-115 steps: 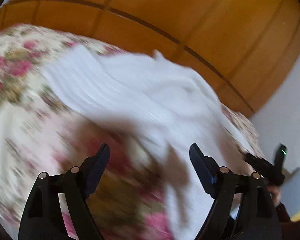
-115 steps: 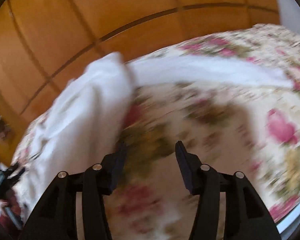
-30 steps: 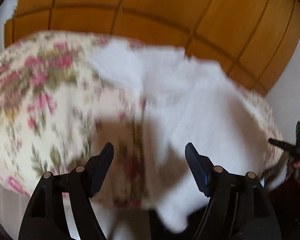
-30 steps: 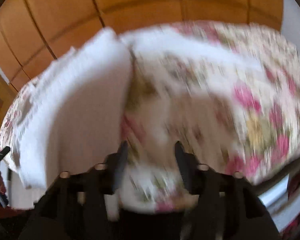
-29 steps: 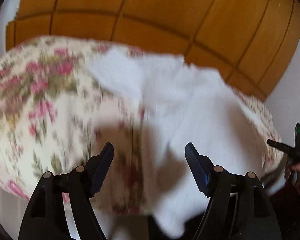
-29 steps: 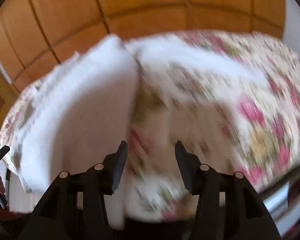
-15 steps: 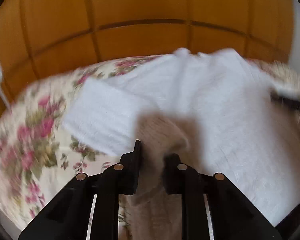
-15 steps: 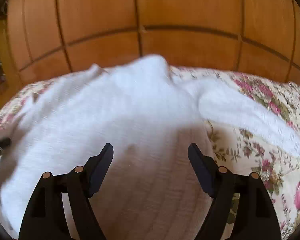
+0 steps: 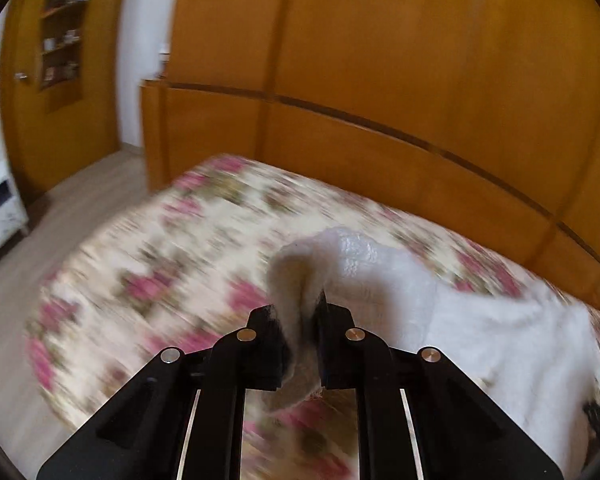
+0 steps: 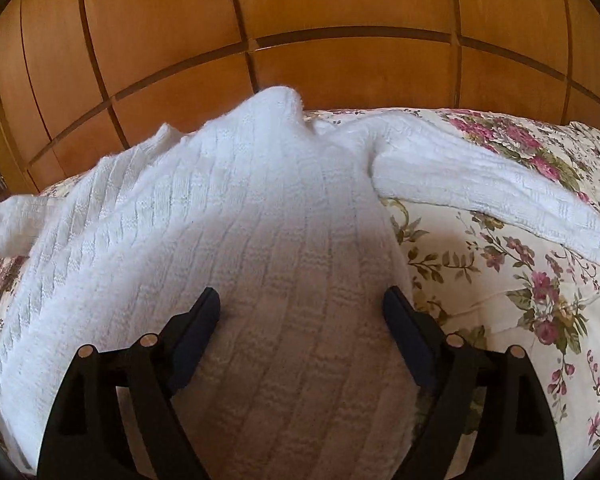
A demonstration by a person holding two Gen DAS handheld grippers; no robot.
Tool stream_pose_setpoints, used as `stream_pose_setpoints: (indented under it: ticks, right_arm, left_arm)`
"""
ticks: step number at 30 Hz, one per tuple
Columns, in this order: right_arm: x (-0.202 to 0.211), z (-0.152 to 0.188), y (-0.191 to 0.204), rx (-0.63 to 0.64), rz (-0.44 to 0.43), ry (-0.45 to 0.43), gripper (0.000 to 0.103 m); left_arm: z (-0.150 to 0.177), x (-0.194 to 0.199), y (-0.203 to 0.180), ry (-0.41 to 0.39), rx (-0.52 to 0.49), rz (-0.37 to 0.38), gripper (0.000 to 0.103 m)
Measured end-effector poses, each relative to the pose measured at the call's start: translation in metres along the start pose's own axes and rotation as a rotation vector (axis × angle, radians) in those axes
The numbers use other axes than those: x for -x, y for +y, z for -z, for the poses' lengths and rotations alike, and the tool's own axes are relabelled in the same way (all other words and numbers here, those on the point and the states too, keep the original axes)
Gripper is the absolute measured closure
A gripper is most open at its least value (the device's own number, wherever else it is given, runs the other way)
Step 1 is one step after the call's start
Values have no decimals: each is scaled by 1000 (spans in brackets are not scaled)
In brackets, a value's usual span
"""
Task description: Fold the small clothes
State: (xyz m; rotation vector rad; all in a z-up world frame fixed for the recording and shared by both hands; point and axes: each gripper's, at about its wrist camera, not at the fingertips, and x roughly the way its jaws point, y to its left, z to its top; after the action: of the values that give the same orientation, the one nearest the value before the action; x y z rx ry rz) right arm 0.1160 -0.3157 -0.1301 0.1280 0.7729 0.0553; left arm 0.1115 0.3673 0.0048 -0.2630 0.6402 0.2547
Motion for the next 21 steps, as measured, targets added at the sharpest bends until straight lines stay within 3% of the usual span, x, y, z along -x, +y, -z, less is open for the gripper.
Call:
stream_pose_setpoints:
  ticks: [4,8,12,15,18,21]
  right_arm:
    - [1,0,1,8,11,-1,19]
    - [2,2,2,19,16,-3,18]
    - [0,2,2,21,21,4,17]
    - [0,2,4,26,27,5,16]
    - [-1,2,3,28,22,9,14]
    - [-3,1,3,29,24,13,13]
  left_arm:
    - [-40,-13,42,-2,70,-119,94]
    - [-62,-21,78,8,180,-170,98]
    - [-60,-34,96,28,185,-242,98]
    - [-49,-43,118,51,285,-268,98]
    - [-38,-47,116,53,333,-188,98]
    - [-34,-43,70,52,261,-54,98]
